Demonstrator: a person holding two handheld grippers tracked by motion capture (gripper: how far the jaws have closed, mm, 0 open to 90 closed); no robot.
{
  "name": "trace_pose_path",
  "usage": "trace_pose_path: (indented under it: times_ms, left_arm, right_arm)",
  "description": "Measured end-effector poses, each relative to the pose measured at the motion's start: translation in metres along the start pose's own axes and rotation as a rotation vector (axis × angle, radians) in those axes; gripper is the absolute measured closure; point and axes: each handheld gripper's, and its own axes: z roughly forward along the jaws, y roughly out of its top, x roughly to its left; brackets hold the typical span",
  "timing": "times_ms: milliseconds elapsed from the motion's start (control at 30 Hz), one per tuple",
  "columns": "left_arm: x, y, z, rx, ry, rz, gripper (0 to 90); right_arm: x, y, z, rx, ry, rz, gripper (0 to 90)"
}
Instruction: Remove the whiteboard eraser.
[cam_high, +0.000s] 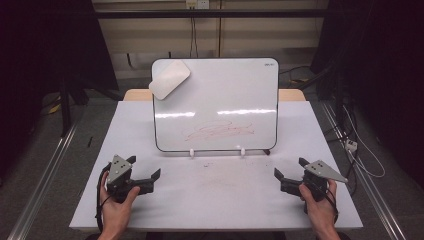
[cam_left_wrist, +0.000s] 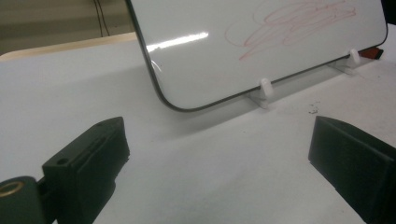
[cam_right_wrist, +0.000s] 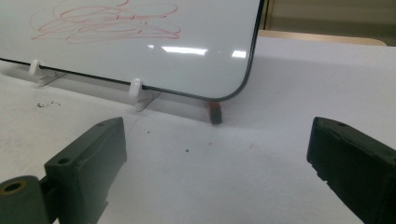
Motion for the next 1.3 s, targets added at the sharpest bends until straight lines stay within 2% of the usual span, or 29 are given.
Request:
trace_pose_path:
  times_ms: [67,233,467,533,633,700,733,867,1000,1033,1067,1167,1200,1267,1300]
  left_arm:
    - [-0.002,0.001,0.001,0.000,-0.004,0.025,4.5]
    - [-0.003,0.002,0.004,0.016,-0.026,0.013,4.5]
    - [0.005,0.004,0.009,0.047,-0.038,0.016,5.2]
    - [0.010,0.007,0.010,0.039,-0.036,0.003,5.3]
    - [0.015,0.013,0.013,0.040,-0.041,0.012,5.9]
    - [0.018,0.022,0.013,0.034,-0.066,-0.007,6.1]
    - [0.018,0.022,0.013,0.034,-0.066,-0.007,6.1]
    - [0.017,0.045,0.015,0.002,-0.056,0.042,6.0]
    - [0.014,0.062,0.020,-0.031,-0.053,0.060,5.5]
    - [0.014,0.062,0.020,-0.031,-0.053,0.060,5.2]
    - [0.015,0.071,0.022,-0.052,-0.067,0.070,4.8]
    - [0.017,0.085,0.029,-0.052,-0.066,0.080,4.3]
    - [0.017,0.085,0.029,-0.052,-0.066,0.080,4.5]
    - [0.020,0.100,0.035,-0.061,-0.052,0.117,5.4]
    - [0.020,0.104,0.038,-0.056,-0.052,0.113,6.2]
  right_arm:
    - [-0.001,0.000,0.001,0.002,0.003,0.002,4.8]
    - [-0.002,0.000,0.003,0.010,0.016,0.000,4.8]
    - [0.000,0.001,0.007,0.014,0.032,0.000,4.8]
    - [0.000,0.000,0.009,0.025,0.035,0.000,4.8]
    - [-0.001,0.000,0.009,0.025,0.040,0.006,4.3]
    - [-0.002,0.000,0.009,0.021,0.038,0.004,4.3]
    - [-0.002,0.000,0.008,0.020,0.043,0.004,4.4]
    - [-0.002,-0.001,0.006,0.018,0.041,0.006,4.3]
    - [-0.004,-0.002,0.006,0.015,0.041,0.007,4.3]
    - [-0.004,-0.001,0.007,0.016,0.041,0.010,4.3]
    - [-0.005,-0.001,0.007,0.016,0.042,0.009,4.3]
    - [-0.004,0.000,0.010,0.015,0.045,0.013,4.4]
    - [-0.004,0.000,0.010,0.018,0.047,0.010,4.4]
    - [-0.004,0.000,0.010,0.022,0.052,0.014,4.4]
    - [-0.004,0.000,0.010,0.019,0.049,0.021,4.4]
